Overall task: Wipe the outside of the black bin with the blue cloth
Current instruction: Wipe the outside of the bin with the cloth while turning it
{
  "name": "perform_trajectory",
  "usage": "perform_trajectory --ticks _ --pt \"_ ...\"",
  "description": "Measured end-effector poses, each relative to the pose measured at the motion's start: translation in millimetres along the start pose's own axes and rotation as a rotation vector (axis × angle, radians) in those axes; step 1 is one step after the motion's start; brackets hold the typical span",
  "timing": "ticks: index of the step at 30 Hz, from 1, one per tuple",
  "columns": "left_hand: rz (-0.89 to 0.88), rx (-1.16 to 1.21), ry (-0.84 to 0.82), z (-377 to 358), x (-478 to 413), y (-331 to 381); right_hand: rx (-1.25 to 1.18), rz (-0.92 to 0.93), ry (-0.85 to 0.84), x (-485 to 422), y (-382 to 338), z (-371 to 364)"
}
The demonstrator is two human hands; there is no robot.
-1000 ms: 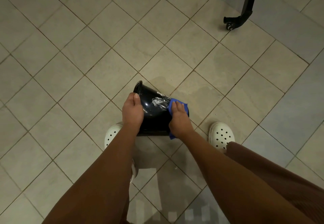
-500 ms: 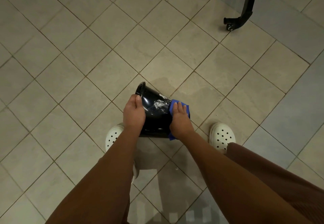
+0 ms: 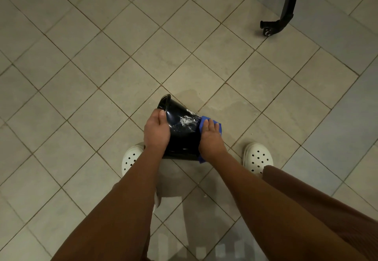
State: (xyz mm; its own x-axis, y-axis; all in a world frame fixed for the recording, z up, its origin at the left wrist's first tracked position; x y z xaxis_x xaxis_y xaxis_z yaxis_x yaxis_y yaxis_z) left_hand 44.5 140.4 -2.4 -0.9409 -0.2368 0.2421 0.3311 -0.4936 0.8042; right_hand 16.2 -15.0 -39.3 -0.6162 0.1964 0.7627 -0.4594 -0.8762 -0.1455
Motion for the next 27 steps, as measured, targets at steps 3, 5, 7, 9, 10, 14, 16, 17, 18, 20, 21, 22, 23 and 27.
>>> perform_trajectory --ticks 3,5,7,9,10,14,16,17,18,20,21,22,23,27 --pt "0.004 -0.010 0.006 0.5 -0.2 0.1 0.026 -0.018 0.020 11.8 -3.7 -7.5" --pt "0.032 0.000 0.013 1.5 -1.6 -0.4 0.073 0.002 0.043 20.9 -11.3 -15.9" --pt "0.029 0.003 0.004 0.0 -1.8 0.5 0.130 0.019 0.080 20.8 -14.3 -18.4" --pt "0.012 -0.016 -0.005 -1.1 -2.0 2.9 0.209 0.050 0.121 12.6 -14.1 -14.5" --pt "0.006 -0.022 -0.003 -1.4 -1.9 3.3 0.212 0.061 0.116 7.5 -12.2 -12.3" --pt "-0.006 -0.017 -0.006 -2.5 -1.0 0.9 0.004 0.025 0.014 -3.0 -0.6 -0.6" --pt "-0.003 -0.012 -0.018 -2.6 -2.9 0.9 -0.026 0.005 0.014 2.4 4.2 -2.9" --pt "0.003 -0.011 -0.025 -2.9 -4.1 2.1 -0.029 0.005 0.041 6.2 8.0 -6.9" --pt "0.012 -0.012 -0.031 -2.8 -5.0 2.8 -0.040 0.021 0.071 10.0 12.0 -12.0" --pt "0.031 -0.007 -0.043 -1.8 -6.2 3.6 -0.089 0.075 0.110 18.0 20.3 -20.9" --pt "0.043 0.001 -0.049 -1.6 -6.5 3.7 -0.109 0.114 0.127 20.2 23.7 -23.7" --pt "0.057 0.009 -0.055 -1.4 -6.5 3.6 -0.125 0.155 0.150 21.3 25.5 -25.4" --pt "0.066 0.013 -0.058 -1.1 -6.5 3.7 -0.157 0.192 0.178 22.2 25.7 -25.4" --pt "0.085 0.037 -0.063 -2.9 -6.6 3.6 -0.268 0.277 0.235 20.8 23.6 -21.3"
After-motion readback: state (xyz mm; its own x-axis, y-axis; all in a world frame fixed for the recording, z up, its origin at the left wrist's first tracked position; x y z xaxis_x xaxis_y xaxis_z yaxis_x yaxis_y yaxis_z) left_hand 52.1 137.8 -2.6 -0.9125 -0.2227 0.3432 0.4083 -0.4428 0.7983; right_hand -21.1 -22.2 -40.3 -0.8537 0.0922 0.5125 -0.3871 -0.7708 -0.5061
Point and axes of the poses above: each hand's wrist, its own x-axis away from the middle knuckle, its own z-axis out of the back of the hand, y = z × x, the point moved 3 cm from there along -x, towards the middle knuckle, and after that the axes turned 13 degrees about -z, right-handed, at the moved point
